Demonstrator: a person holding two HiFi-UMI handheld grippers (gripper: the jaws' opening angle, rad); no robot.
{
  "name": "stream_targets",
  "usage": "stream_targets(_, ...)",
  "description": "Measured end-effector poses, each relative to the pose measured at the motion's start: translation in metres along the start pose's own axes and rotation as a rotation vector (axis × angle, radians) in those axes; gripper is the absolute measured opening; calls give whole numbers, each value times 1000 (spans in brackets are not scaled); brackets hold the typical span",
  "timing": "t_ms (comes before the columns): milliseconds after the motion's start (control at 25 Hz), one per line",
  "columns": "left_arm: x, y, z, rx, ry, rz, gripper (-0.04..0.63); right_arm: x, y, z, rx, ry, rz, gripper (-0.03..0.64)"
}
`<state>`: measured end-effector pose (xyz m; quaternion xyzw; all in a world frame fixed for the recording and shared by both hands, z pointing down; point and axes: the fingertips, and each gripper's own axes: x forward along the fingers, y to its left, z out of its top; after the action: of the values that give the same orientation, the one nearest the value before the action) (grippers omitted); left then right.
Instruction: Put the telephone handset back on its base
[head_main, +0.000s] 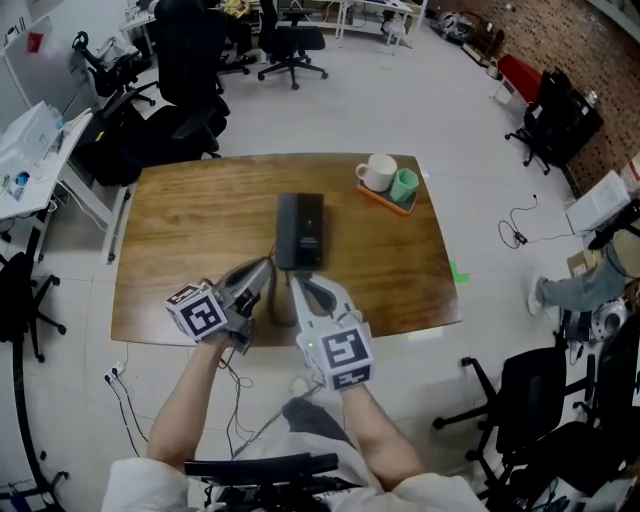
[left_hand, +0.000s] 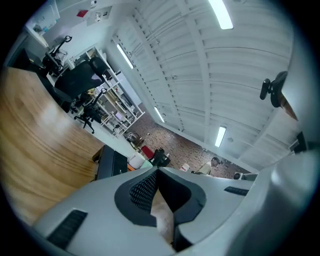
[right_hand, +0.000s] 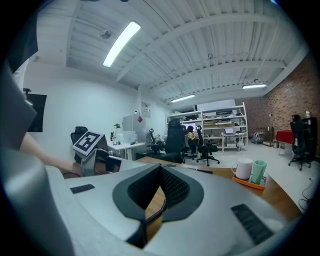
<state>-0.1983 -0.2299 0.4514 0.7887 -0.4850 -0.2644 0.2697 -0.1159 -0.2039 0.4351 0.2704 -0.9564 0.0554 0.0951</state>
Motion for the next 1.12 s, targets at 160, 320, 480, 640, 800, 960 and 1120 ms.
stream_targets(160,-28,-26,-7,26,-4,-14,0,-15,23,3,-10,-12,8,3)
stream_targets(320,-55,-43,-13,58,15,6,0,-27,48,5,-25,-22,21,3)
stream_targets(480,-87,-61,-15,111,13,39,0,-45,72,7,-38,-31,26,3)
stream_targets(640,-108,-97,-12,177,-17,13,0,-67,90,13,-53,-57,21,3)
stream_targets(800,-130,-134,-23,277,-13,21,0,-97,114,8,-55,-72,20,3)
stream_targets(960,-153,-167,-40,336,2,15,0,-129,140,3,-73,-77,22,3)
stream_targets(1120,-177,-196,-60,344,2,10,0,-163,162,-2,-74,-89,17,2)
